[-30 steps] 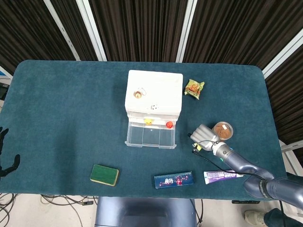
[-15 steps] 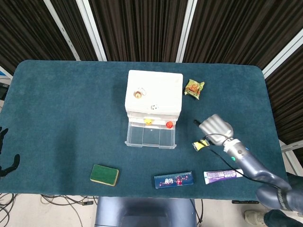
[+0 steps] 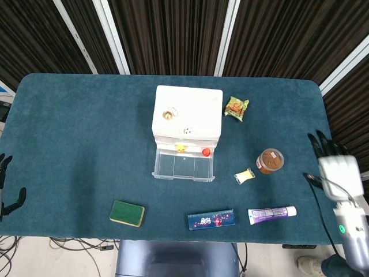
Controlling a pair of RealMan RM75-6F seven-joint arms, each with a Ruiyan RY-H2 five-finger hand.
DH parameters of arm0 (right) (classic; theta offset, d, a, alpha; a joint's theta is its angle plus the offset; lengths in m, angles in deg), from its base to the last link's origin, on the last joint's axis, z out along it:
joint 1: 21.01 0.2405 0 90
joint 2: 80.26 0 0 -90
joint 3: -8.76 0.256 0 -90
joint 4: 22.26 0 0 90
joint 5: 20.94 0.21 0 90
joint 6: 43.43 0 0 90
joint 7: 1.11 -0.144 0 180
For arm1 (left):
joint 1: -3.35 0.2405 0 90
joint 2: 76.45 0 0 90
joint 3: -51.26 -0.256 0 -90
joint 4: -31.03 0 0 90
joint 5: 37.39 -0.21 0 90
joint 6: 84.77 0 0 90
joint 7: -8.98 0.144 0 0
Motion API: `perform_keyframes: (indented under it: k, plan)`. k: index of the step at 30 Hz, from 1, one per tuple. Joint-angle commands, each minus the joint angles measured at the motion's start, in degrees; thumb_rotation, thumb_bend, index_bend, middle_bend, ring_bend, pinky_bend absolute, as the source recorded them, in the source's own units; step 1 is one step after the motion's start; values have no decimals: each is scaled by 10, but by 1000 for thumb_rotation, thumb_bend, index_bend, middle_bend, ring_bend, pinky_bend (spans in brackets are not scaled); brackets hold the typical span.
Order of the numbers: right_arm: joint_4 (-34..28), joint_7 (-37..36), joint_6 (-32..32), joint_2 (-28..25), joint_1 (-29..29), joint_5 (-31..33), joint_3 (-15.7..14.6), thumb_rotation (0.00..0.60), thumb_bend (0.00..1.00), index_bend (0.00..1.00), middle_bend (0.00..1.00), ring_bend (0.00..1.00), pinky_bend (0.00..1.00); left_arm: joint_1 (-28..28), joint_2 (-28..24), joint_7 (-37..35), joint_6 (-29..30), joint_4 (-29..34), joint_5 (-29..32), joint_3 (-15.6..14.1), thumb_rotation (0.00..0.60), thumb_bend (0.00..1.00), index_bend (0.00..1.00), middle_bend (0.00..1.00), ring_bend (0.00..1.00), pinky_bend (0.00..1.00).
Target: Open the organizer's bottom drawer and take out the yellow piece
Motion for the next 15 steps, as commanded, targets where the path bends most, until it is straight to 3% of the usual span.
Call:
perform_keyframes:
  k: [1, 15]
  plan:
    - [25, -15, -39, 43, -50, -39, -30, 600, 118, 94, 98, 218, 260, 0, -1, 4, 5, -2, -7, -1, 600, 403, 11, 0, 0, 0]
    - [99, -53, -31, 98, -90, -104, -46, 600, 93, 65, 62, 199, 235, -1, -9, 11, 15, -10, -41, -7, 600, 402, 11, 0, 0, 0]
